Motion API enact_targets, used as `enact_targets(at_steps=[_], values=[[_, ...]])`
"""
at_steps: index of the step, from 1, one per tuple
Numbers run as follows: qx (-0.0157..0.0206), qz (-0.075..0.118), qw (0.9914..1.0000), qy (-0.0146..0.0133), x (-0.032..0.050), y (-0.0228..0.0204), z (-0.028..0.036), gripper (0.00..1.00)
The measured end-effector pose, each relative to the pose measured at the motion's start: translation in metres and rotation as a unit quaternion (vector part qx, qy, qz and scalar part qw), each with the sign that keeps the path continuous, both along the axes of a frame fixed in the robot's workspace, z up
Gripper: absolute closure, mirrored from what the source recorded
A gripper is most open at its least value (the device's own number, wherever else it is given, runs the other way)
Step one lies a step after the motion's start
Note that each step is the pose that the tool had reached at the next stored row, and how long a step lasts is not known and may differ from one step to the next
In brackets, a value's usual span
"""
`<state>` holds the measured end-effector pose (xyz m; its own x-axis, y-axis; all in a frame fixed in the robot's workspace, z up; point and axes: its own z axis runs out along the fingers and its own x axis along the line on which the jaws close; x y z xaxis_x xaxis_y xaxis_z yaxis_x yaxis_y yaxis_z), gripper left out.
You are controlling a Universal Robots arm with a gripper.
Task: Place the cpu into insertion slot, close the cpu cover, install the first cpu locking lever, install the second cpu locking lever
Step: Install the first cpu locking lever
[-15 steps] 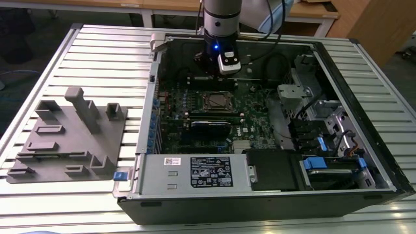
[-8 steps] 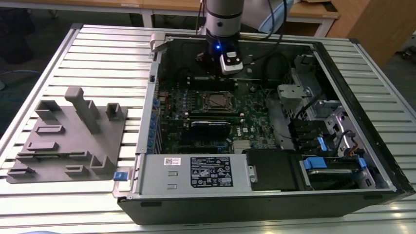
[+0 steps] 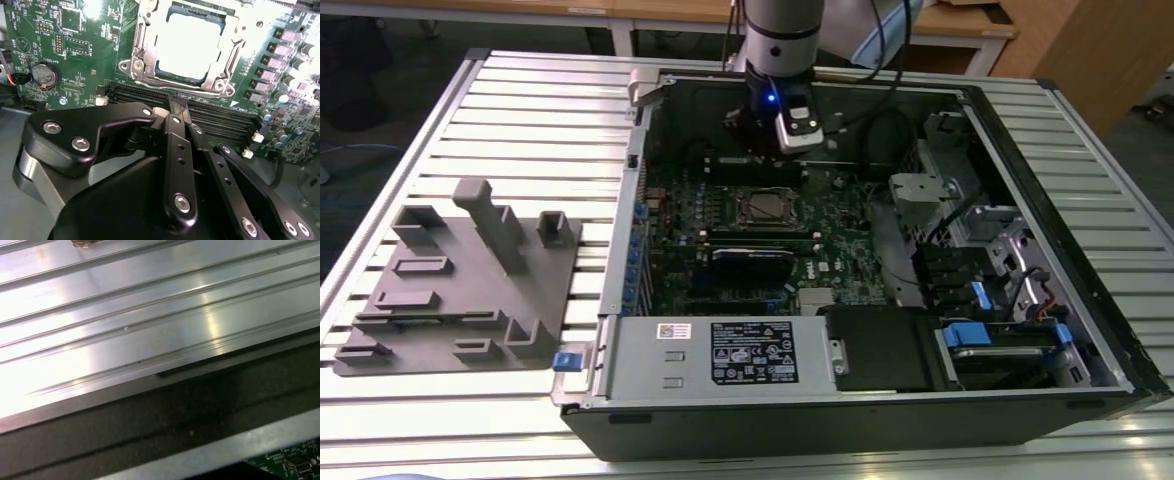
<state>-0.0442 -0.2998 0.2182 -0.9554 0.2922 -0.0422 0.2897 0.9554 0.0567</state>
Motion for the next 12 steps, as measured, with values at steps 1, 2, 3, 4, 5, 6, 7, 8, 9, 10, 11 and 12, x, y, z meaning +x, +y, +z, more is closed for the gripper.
enact_targets(at_steps=[1,2,3,4,5,6,7,8,9,10,11,12], values=[[0.0000,0.002,1.00000,0.0000,0.0000,-0.0010,0.0000,0.89],[-0.0001,0.003,1.00000,0.0000,-0.0001,-0.0022,0.0000,0.89],[-0.0001,0.004,0.99999,0.0001,-0.0002,-0.0034,0.0000,0.89],[-0.0002,0.007,0.99998,0.0001,-0.0005,-0.0065,0.0000,0.89],[-0.0004,0.007,0.99997,0.0001,-0.0005,-0.0081,0.0000,0.89],[-0.0009,0.008,0.99997,0.0000,-0.0005,-0.0098,0.0000,0.89],[-0.0019,0.010,0.99995,0.0001,-0.0005,-0.0129,0.0000,0.89],[-0.0021,0.010,0.99995,0.0000,-0.0005,-0.0145,-0.0001,0.89],[-0.0024,0.011,0.99994,0.0000,-0.0005,-0.0163,-0.0001,0.89],[-0.0027,0.012,0.99993,0.0000,-0.0005,-0.0180,-0.0001,0.89],[-0.0029,0.012,0.99992,0.0000,-0.0006,-0.0201,-0.0001,0.89],[-0.0031,0.013,0.99991,0.0001,-0.0006,-0.0221,-0.0001,0.89]])
